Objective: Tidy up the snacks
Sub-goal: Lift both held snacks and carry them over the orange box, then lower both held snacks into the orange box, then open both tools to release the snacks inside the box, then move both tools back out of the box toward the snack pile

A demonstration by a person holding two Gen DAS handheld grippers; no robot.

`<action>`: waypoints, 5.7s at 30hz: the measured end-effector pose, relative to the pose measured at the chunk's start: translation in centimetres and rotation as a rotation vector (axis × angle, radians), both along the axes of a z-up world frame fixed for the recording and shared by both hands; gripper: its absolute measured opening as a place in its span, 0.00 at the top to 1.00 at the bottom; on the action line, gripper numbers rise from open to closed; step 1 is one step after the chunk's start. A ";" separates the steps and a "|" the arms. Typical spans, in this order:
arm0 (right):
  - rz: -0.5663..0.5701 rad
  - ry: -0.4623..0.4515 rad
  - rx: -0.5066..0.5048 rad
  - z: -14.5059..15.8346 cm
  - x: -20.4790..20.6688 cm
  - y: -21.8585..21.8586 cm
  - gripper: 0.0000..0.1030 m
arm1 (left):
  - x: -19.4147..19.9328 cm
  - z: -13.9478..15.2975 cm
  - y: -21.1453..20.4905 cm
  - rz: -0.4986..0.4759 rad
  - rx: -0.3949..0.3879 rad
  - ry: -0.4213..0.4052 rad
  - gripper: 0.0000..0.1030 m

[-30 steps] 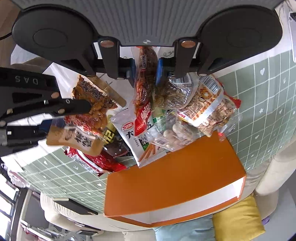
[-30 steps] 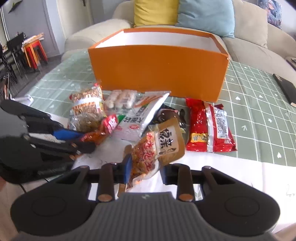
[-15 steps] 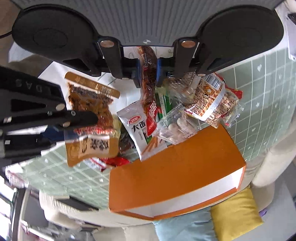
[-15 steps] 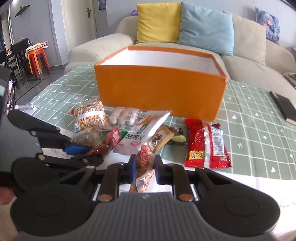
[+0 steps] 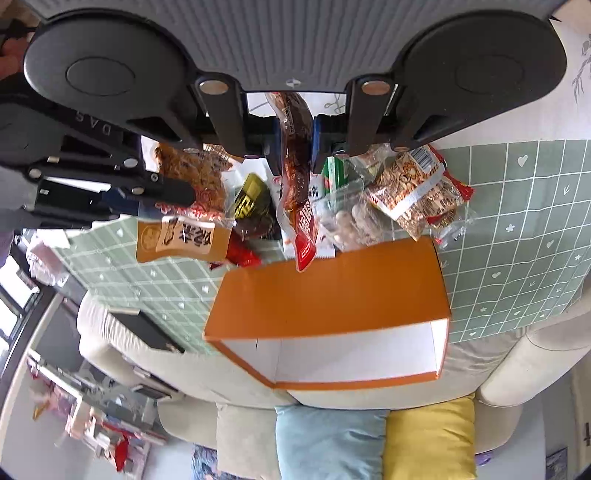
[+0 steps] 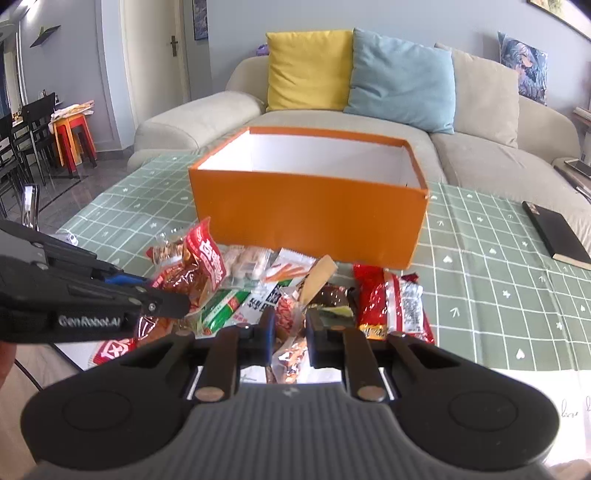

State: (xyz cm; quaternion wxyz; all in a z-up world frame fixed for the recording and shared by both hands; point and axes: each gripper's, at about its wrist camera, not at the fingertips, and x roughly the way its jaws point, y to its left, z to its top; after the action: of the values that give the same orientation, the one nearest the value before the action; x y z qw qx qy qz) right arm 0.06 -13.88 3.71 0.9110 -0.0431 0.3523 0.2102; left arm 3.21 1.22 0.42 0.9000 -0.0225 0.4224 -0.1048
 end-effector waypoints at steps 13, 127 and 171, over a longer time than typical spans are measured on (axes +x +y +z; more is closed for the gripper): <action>0.007 -0.061 0.069 4.8 3.6 -0.4 0.87 | 4.1 4.7 0.8 0.033 -0.016 -0.067 0.85; -0.062 0.181 -0.128 -0.2 26.7 7.2 0.51 | 17.7 1.7 4.0 0.162 0.111 -0.016 0.45; -0.137 0.037 -0.065 -5.7 5.7 1.5 0.41 | 2.1 -5.0 4.4 0.019 0.024 -0.004 0.34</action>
State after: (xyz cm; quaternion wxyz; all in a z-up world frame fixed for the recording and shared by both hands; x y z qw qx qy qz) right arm 5.80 -12.41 -2.01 0.9146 -0.0447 0.3780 0.1366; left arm 5.28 5.66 -4.57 0.9021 -0.0152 0.4216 -0.0913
